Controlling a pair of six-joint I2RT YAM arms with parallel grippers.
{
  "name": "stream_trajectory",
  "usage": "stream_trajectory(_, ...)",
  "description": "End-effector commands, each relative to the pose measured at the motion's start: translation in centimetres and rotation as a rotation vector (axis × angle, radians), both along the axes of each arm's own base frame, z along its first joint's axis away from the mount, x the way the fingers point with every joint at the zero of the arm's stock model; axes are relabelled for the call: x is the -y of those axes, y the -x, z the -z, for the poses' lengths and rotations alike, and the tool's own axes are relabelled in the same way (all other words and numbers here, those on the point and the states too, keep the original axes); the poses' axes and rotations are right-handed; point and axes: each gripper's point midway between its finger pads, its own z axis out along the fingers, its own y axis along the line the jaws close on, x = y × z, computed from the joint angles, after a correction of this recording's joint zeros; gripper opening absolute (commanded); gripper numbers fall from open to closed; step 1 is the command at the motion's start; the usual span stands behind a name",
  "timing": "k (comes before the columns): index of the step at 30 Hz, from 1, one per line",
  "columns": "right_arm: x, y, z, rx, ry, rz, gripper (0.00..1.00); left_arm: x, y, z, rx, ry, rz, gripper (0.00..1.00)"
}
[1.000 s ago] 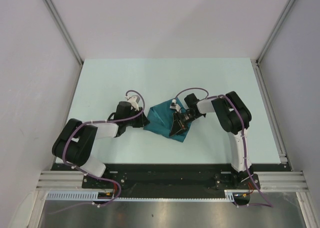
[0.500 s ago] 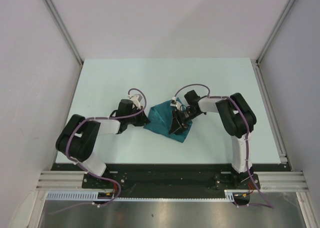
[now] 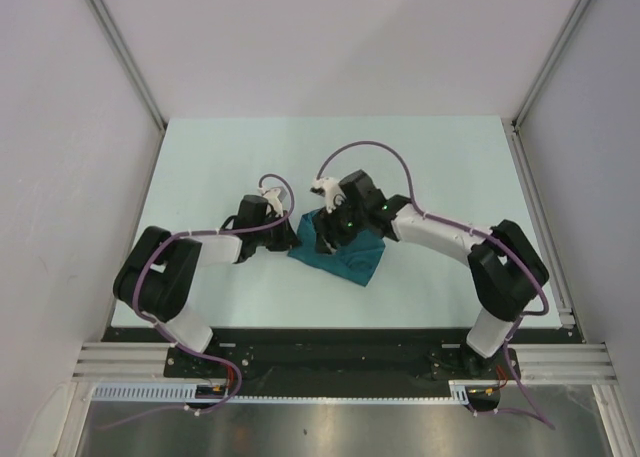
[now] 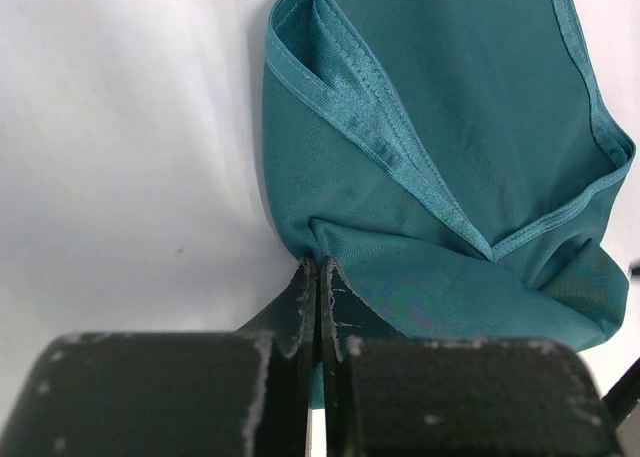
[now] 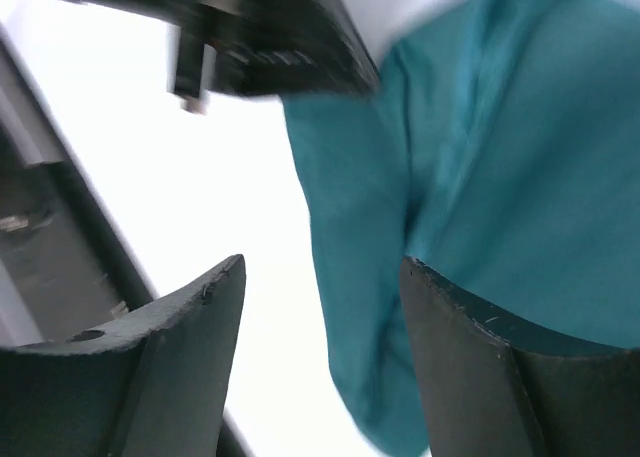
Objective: Fold the napkin, place the utensils inside, and roll it up
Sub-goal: Roll the napkin at the center of the board.
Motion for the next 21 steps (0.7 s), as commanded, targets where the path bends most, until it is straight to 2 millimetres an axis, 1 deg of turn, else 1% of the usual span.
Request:
stream_trajectory(1, -0.6, -1.6, 0.4, 0.372, 0.161, 0.051, 0.69, 0.1, 0.7, 0.8, -0.048, -0.018, 0.028, 0.0)
stream_trajectory(2, -1.3, -1.7, 0.0, 0.423, 0.148, 0.052, 0.7, 0.1, 0.7, 0.8, -0.051, -0.019, 0.028, 0.0)
stream_trajectory(3, -1.6, -1.4, 0.1, 0.447, 0.148, 0.041, 0.7, 0.1, 0.7, 0.8, -0.05, -0.018, 0.027, 0.0)
stream_trajectory(4, -1.6, -0.7, 0.7, 0.481, 0.176, 0.027, 0.7, 0.1, 0.7, 0.7, -0.052, -0.019, 0.027, 0.0)
stream_trajectory(5, -2.1, -0.7, 0.5, 0.512, 0.16, 0.026, 0.7, 0.1, 0.7, 0.7, -0.051, -0.017, 0.026, 0.0)
stream_trajectory(6, -1.8, -0.3, 1.0, 0.514, 0.179, 0.017, 0.7, 0.1, 0.7, 0.7, -0.052, -0.016, 0.027, 0.0)
stream_trajectory(8, -2.4, -0.1, 1.3, 0.541, 0.159, 0.008, 0.72, 0.1, 0.7, 0.6, -0.054, -0.013, 0.026, 0.0)
stream_trajectory(15, -2.6, 1.2, 4.0, 0.523, 0.196, -0.057, 0.72, 0.3, 0.5, 0.4, -0.051, -0.006, 0.027, 0.0)
stream_trajectory(18, -2.9, 2.0, 4.9, 0.489, 0.192, -0.093, 0.7, 0.4, 0.4, 0.2, -0.05, -0.003, 0.027, 0.0)
stream_trajectory(21, -2.7, 2.3, 5.8, 0.464, 0.206, -0.101, 0.69, 0.4, 0.3, 0.0, -0.046, -0.001, 0.027, 0.0)
